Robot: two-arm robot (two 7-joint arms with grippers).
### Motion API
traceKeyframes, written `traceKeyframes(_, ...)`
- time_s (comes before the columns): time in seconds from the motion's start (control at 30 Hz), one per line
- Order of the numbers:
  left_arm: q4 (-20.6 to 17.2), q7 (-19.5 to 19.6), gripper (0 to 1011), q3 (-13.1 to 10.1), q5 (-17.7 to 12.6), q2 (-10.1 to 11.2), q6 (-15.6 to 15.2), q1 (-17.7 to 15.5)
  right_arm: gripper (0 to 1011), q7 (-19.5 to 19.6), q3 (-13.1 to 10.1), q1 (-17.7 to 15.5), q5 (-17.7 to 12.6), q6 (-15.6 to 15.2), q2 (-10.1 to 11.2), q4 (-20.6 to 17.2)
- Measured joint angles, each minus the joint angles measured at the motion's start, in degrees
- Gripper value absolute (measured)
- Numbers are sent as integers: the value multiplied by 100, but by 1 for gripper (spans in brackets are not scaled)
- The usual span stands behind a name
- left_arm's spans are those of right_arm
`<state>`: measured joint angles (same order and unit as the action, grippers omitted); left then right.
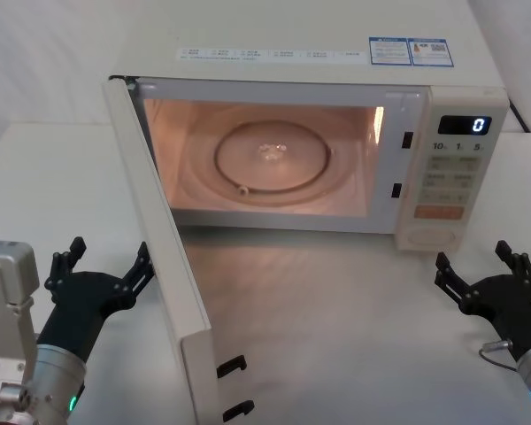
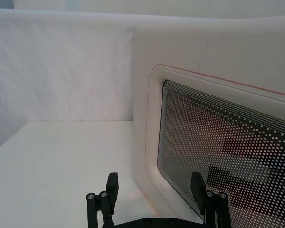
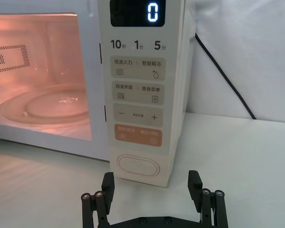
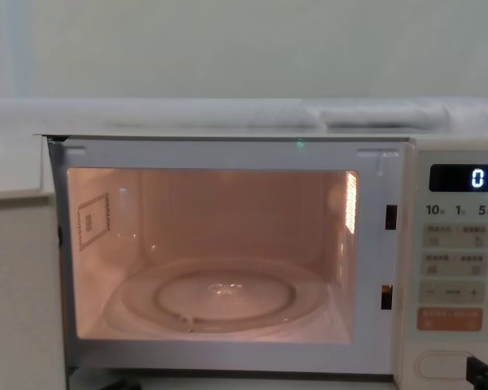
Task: Press the button to open the microwave door with one hand; close the microwave door with the other hand.
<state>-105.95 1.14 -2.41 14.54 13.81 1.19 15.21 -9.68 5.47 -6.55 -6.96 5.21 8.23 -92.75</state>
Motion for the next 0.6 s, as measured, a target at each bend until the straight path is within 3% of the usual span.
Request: traceKeyframes(0.6,0,0,1001,0,0,0,0,0,1002,6,0,0,0,-2,-5,0)
